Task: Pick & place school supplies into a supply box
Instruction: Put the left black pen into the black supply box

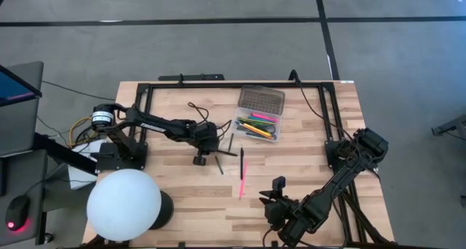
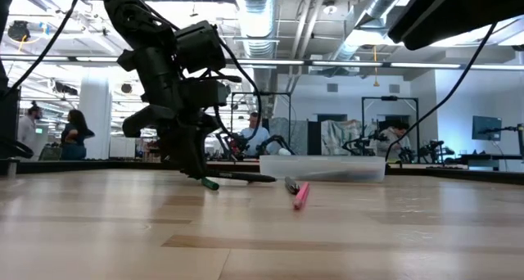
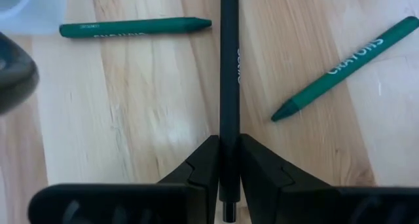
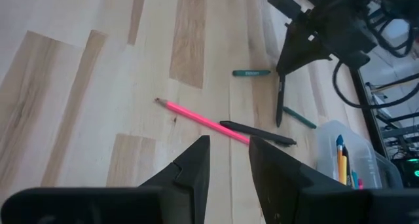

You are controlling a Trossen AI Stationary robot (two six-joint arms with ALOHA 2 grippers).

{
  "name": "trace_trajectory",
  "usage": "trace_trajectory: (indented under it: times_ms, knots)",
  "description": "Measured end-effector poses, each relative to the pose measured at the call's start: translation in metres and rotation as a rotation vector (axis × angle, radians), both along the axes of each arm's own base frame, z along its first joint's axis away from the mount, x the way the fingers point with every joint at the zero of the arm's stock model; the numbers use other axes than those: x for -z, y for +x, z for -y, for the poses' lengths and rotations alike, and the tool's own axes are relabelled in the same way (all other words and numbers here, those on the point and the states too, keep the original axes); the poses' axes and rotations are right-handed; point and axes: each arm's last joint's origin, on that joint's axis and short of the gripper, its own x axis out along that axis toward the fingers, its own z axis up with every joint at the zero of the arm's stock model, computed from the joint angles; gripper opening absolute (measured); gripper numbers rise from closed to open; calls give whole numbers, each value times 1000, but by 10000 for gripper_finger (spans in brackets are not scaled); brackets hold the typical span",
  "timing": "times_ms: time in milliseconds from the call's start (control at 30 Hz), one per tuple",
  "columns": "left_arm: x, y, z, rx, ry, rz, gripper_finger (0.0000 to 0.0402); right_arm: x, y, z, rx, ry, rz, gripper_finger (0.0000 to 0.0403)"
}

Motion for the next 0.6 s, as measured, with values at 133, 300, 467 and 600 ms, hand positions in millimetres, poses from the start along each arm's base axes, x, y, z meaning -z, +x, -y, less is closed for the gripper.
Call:
trace_trajectory:
  times_ms: [133, 300, 467, 600]
  knots:
    - [0, 1, 0, 0, -1, 6, 47, 0, 0, 0, 0, 1, -1, 102]
    - [-1, 2, 3, 11, -4, 15, 47, 0, 0, 0, -1, 1, -1, 102]
    - [-4, 5, 8, 29, -4, 24, 47, 0, 0, 0, -1, 1, -2, 102]
    - [-16, 15, 10, 40, 11, 71, 47, 0, 0, 0, -1, 1, -2, 102]
